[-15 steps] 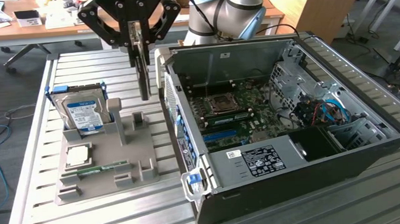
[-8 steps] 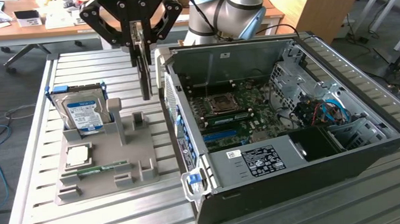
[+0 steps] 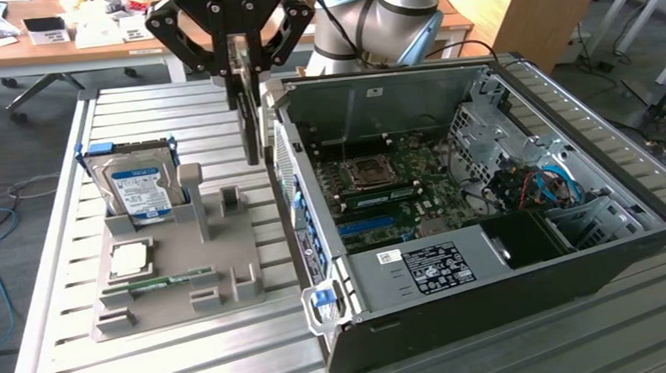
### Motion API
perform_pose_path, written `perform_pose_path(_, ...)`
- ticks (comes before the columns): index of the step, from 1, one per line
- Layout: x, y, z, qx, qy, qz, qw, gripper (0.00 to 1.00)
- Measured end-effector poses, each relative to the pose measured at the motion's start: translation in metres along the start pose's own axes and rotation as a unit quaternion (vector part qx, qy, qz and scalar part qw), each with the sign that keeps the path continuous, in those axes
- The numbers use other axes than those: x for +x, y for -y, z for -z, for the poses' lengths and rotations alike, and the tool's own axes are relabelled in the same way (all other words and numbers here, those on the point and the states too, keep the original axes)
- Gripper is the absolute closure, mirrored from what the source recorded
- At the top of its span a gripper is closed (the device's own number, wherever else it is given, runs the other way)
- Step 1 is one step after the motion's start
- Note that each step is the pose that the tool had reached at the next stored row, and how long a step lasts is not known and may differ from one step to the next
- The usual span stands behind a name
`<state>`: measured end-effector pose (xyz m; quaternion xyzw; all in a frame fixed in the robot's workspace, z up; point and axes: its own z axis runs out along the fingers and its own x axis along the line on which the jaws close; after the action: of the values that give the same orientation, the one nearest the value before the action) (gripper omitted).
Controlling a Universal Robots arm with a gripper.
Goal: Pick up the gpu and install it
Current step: 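Pick up the gpu and move the gpu toward the slot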
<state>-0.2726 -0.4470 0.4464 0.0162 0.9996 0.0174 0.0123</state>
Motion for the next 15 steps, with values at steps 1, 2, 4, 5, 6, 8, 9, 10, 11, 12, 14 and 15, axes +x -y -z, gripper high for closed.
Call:
perform_pose_path(1, -0.001, 0.0, 0.0, 0.0, 0.0, 0.0, 1.0, 0.73)
perform_pose_path(2, -0.003, -0.0001, 0.0, 0.0, 0.0, 0.0, 1.0, 0.73)
perform_pose_path(4, -0.005, -0.0002, -0.0001, 0.0, 0.0, 0.0, 1.0, 0.73)
perform_pose_path(5, -0.006, -0.0002, -0.0002, 0.0, 0.0, 0.0, 1.0, 0.73)
perform_pose_path(6, -0.007, -0.0002, -0.0002, 0.0, 0.0, 0.0, 1.0, 0.73)
perform_pose_path(8, -0.009, -0.0003, -0.0002, 0.0, 0.0, 0.0, 1.0, 0.73)
perform_pose_path(9, -0.009, -0.0003, -0.0002, 0.0, 0.0, 0.0, 1.0, 0.73)
perform_pose_path(10, -0.01, -0.0003, -0.0002, 0.0, 0.0, 0.0, 1.0, 0.73)
perform_pose_path(11, -0.011, -0.0003, -0.0003, 0.0, 0.0, 0.0, 1.0, 0.73)
perform_pose_path(12, -0.011, -0.0003, -0.0003, 0.0, 0.0, 0.0, 1.0, 0.73)
perform_pose_path(14, -0.012, -0.0004, -0.0003, 0.0, 0.0, 0.0, 1.0, 0.73)
perform_pose_path(15, -0.013, -0.0004, -0.0003, 0.0, 0.0, 0.0, 1.0, 0.73)
